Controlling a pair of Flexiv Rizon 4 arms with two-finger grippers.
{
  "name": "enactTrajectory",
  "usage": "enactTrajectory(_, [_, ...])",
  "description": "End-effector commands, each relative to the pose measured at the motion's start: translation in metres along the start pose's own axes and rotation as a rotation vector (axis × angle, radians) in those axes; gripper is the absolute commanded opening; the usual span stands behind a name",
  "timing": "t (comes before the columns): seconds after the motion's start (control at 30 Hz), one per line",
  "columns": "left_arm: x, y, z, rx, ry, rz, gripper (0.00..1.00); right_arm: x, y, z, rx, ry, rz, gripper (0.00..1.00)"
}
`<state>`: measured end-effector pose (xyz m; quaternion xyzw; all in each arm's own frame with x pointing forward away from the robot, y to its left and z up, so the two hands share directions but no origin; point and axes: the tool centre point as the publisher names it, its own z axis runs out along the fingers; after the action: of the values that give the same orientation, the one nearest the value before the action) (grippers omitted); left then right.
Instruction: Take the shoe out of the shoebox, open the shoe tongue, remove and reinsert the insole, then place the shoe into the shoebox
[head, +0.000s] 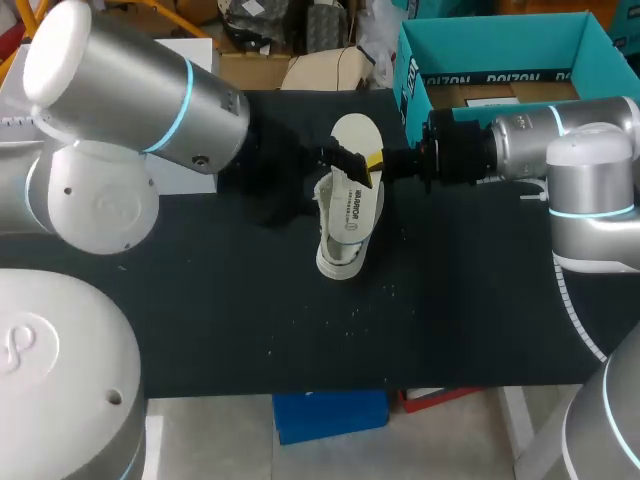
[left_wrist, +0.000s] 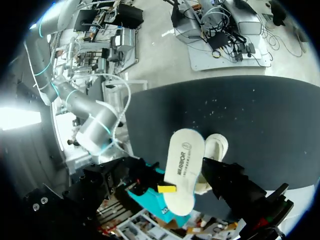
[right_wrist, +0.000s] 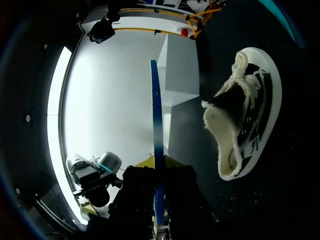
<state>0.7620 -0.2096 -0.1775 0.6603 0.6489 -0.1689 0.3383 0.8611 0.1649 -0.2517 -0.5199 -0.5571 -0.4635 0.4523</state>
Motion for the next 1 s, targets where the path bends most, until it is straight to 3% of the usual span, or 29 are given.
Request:
enactTrajectory(0.03, [-0.004,-0.001,-0.003,0.005,0.436,0.002,1.0,0.001,0.0,0.001,-0.001,-0.002,0.001,0.0])
enactTrajectory(0.5, [0.009,0.0,0.005,0.054,0.414,-0.027,1.0,0.001,0.0,0.001,-0.001,-0.002,0.001,0.0])
enactTrajectory(0.7, [0.018,0.008,0.016,0.084,0.405,-0.033,1.0,0.001,0.0,0.001,-0.001,-0.002,0.001,0.0])
enactTrajectory(1.0, [0.016,0.027,0.03,0.153,0.437,0.007,1.0,0.001,0.0,0.001,-0.001,-0.002,0.001,0.0])
